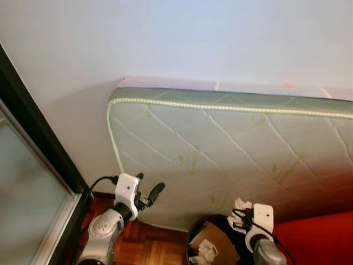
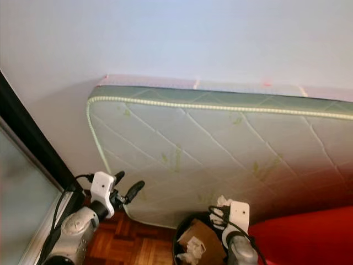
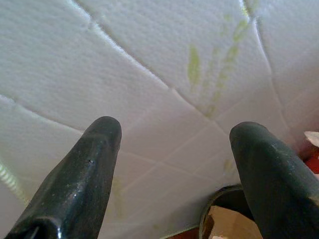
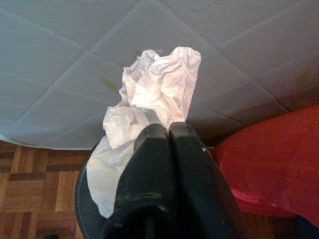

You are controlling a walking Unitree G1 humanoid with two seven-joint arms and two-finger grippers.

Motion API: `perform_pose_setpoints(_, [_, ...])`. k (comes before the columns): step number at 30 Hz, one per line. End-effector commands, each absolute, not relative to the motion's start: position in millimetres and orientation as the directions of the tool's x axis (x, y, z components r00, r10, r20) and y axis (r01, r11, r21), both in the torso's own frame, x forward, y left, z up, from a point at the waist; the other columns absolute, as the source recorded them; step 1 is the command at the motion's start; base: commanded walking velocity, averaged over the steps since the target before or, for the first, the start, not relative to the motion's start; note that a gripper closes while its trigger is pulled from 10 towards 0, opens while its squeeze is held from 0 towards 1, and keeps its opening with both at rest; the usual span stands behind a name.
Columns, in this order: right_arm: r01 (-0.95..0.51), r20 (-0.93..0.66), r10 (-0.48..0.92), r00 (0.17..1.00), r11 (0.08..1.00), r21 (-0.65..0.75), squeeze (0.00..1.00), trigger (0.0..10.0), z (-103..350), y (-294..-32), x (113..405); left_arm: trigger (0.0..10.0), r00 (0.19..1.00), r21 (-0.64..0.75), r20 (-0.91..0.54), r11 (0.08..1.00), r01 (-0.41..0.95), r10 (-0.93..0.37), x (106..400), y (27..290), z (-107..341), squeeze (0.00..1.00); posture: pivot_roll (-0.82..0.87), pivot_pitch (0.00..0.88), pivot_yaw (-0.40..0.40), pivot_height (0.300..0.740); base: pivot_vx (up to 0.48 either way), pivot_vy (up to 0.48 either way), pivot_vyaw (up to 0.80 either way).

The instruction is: Clean up the room

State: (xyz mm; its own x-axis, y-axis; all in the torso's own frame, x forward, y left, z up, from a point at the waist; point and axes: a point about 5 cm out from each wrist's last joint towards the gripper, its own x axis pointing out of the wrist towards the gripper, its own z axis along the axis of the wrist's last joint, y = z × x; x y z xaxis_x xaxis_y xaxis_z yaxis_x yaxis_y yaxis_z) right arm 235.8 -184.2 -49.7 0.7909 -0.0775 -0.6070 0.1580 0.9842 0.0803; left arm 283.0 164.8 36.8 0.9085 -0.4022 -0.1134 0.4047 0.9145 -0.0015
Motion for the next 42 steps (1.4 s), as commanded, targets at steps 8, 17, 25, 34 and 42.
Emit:
perform_pose_setpoints(8, [0.17,-0.653,-0.079,0.753,0.982,0.077,0.0,10.0,-57.0,-179.3,227.8,10.0,0.893,-0.136,-0.444,0.979,-0.152,0.077,257.9,244.0,-11.7,0.0,0.11,0.0,-0.02,0.74,0.0,0.0,0.0])
perform_pose_setpoints(17, [0.186,-0.674,-0.085,0.734,0.979,0.078,0.0,10.0,-60.7,-180.8,222.5,10.0,0.713,-0.022,-0.682,0.969,-0.247,0.166,217.2,240.7,-52.0,0.0,0.11,0.0,-0.028,0.74,0.0,0.0,0.0])
perform_pose_setpoints(25, [0.193,-0.682,-0.095,0.725,0.979,0.069,0.0,10.0,-62.3,-185.9,219.1,10.0,0.627,0.046,-0.758,0.975,-0.219,0.177,198.6,232.2,-67.3,0.0,0.1,0.0,-0.028,0.74,0.0,0.0,0.0])
perform_pose_setpoints(34, [0.196,-0.69,-0.099,0.717,0.979,0.062,0.0,10.0,-63.0,-189.2,217.6,10.0,0.575,0.101,-0.791,0.971,-0.218,0.211,183.3,239.2,-73.9,0.0,0.1,0.0,-0.033,0.74,0.0,0.0,0.0])
perform_pose_setpoints(42, [0.184,-0.686,-0.09,0.722,0.981,0.064,1.0,10.0,-61.1,-185.2,222.0,10.0,0.569,0.093,-0.795,0.97,-0.227,0.209,180.8,236.8,-75.8,0.0,0.11,0.0,-0.037,0.74,0.0,0.0,0.0])
